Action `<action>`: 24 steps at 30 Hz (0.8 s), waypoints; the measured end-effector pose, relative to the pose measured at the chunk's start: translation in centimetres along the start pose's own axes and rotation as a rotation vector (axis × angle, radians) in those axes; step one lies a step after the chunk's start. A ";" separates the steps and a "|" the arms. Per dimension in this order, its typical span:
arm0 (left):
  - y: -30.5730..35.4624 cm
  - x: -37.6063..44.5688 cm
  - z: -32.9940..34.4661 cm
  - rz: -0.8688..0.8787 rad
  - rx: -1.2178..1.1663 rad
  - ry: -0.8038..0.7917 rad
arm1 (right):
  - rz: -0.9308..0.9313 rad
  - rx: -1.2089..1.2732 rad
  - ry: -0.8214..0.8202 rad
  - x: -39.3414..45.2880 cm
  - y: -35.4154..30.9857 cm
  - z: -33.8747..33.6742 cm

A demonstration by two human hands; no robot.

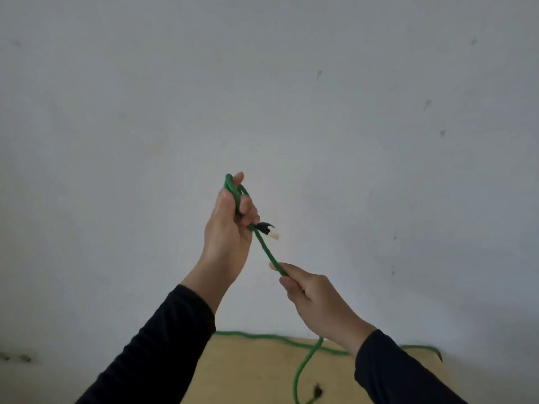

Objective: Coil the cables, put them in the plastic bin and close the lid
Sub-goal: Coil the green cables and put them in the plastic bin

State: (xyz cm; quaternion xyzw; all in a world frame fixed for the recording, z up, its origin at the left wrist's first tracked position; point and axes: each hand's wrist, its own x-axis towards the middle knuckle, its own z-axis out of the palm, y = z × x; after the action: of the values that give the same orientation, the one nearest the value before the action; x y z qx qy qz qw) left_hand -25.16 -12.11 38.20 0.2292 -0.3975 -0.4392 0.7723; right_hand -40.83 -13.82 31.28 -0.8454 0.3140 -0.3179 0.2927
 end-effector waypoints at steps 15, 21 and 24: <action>-5.6 -8.9 -1.7 -0.087 0.678 -0.414 | -0.027 -0.121 -0.158 3.4 -5.7 -9.8; -3.8 -7.8 0.2 -0.251 0.123 -0.416 | -0.002 0.340 -0.003 3.0 -2.6 -7.2; -3.1 -6.5 0.7 -0.250 -0.106 -0.366 | 0.111 0.409 0.062 2.7 -1.2 -4.7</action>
State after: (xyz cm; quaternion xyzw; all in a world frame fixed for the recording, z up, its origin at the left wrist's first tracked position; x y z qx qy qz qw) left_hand -29.24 -8.13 33.77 0.1523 -0.4756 -0.5862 0.6379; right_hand -42.14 -16.35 36.02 -0.7395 0.2978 -0.3845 0.4654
